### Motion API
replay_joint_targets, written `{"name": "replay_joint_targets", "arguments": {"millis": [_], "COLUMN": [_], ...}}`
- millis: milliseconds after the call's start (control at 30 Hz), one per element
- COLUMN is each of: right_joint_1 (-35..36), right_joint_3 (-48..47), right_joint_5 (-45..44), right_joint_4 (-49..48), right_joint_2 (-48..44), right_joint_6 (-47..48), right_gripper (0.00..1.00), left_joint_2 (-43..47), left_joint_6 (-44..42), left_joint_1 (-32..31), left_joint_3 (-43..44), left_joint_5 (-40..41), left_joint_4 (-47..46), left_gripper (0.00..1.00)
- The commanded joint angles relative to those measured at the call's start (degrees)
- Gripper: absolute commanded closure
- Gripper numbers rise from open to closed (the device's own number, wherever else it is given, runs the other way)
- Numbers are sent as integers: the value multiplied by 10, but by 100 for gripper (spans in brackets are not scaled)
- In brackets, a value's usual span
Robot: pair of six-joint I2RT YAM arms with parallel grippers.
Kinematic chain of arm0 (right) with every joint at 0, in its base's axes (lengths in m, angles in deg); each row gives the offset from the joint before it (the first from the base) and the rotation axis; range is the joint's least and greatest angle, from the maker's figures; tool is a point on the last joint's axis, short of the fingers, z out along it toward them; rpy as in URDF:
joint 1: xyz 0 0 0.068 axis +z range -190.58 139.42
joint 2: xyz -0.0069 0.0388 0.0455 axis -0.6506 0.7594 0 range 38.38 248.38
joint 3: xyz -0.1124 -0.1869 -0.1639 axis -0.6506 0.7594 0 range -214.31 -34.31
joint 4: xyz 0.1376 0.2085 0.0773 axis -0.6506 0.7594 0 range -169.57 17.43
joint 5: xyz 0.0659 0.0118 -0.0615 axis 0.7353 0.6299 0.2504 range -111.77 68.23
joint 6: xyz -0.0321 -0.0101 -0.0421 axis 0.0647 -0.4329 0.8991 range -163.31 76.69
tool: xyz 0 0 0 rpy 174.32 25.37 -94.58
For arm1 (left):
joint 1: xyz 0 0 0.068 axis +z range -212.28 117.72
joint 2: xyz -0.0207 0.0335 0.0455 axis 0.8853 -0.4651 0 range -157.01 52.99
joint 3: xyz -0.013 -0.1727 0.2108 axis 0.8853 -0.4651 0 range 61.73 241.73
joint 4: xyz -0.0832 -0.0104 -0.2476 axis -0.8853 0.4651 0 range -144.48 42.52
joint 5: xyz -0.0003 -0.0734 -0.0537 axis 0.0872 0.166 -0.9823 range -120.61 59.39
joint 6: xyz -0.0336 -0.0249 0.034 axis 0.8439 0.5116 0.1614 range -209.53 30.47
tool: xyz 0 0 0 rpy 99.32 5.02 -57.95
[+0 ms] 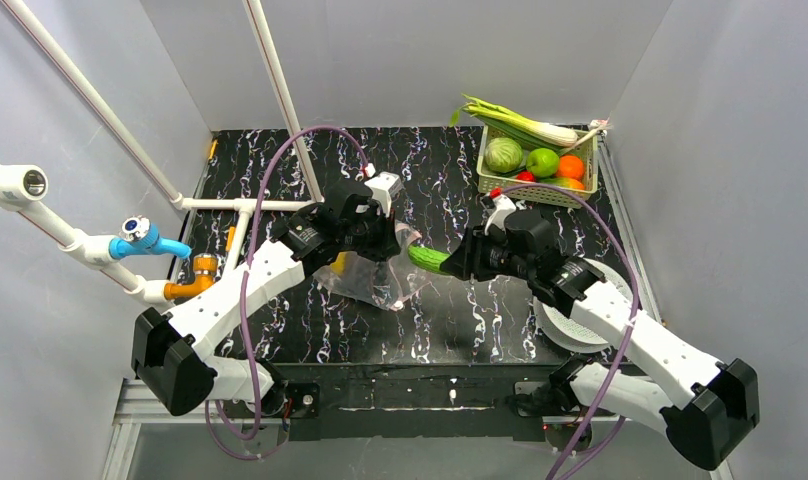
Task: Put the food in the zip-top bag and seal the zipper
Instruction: Place the fake vegetable in the zipper food storage bag.
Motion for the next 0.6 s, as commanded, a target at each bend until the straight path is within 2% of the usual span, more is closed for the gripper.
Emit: {"name": "replay_joint_targets", "arguments": {"millis": [0, 167, 333, 567], "right_joint_1": [15, 16, 19, 58], "right_joint_3": [-35, -58, -66, -63], "right_joint_5": [-24, -124, -85, -56], "right_joint_4": [-16, 66, 92, 46], "right_joint_2": [-5, -42, -61, -57], "right_joint_6": [-1, 39, 58, 61], "right_gripper": [99, 99, 99, 99], "left_joint_2": [22, 32, 38, 38], "left_joint_6": [-8, -6, -2, -2], "left_joint_1": [-1, 0, -1, 0], "left_joint_3": [2, 3, 0, -3], "left_joint_5": [0, 15, 18, 13], "left_joint_4": [-4, -2, -4, -10], "left_gripper": [100, 100, 100, 100]}}
